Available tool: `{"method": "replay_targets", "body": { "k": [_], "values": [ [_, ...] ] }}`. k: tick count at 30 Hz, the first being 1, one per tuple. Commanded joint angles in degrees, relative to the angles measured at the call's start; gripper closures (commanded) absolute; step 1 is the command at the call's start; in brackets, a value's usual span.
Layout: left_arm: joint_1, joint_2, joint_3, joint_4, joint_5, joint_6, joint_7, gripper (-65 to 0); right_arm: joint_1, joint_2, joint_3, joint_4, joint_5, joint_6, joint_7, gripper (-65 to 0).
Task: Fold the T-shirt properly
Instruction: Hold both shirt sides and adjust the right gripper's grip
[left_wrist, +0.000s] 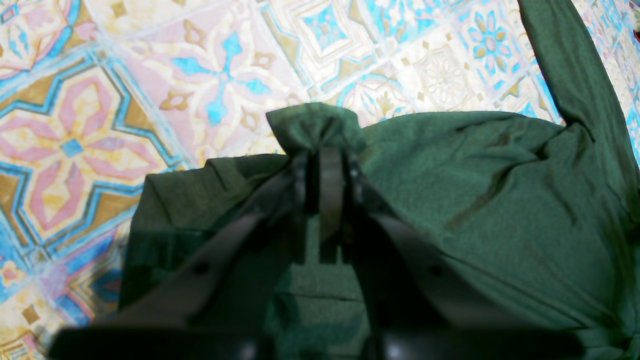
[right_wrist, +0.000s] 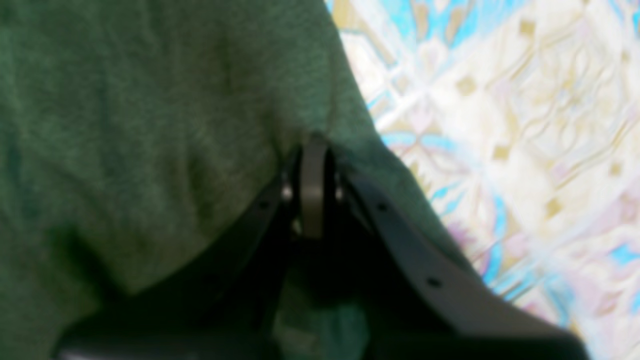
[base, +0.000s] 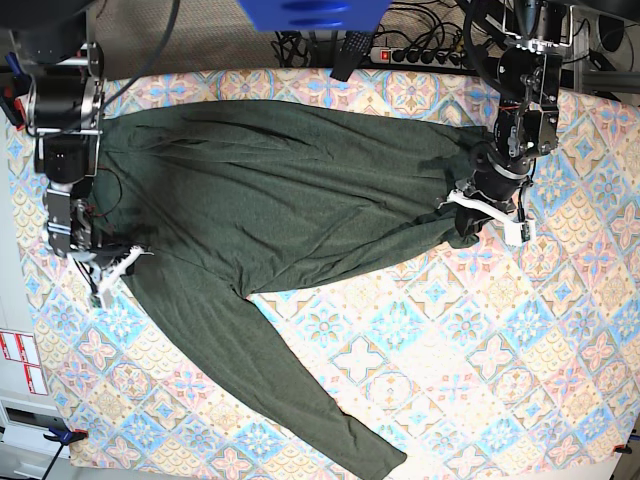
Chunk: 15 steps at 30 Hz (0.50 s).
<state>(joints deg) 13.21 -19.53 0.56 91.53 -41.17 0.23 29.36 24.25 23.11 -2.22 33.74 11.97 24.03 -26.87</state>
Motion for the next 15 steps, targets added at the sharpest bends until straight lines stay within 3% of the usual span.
{"method": "replay_targets", "body": {
  "k": [1, 6, 12, 15],
  "values": [
    [-0.51, -0.56, -0.34, 1.18, -0.28, -0.36, -1.19, 0.0, -0.29, 1.02, 2.61, 2.53, -0.14, 0.28, -0.07, -0.2],
    [-0.51, -0.65, -0.6, 1.18, -0.28, -0.36, -1.19, 0.0, -9.0, 1.02, 10.09, 16.07, -0.14, 0.36, -6.31, -0.2],
    [-0.51, -0.65, -2.27, 1.18, -0.28, -0.45, -1.01, 0.0, -15.42, 0.93, 11.05, 30.13, -0.05, 0.54, -11.24, -0.2],
    [-0.51, -0.65, -2.27, 1.18, -0.28, -0.45, -0.93, 0.0, -19.55, 0.93, 11.23, 34.7, -0.05, 2.39, -13.35, -0.2]
  ]
}}
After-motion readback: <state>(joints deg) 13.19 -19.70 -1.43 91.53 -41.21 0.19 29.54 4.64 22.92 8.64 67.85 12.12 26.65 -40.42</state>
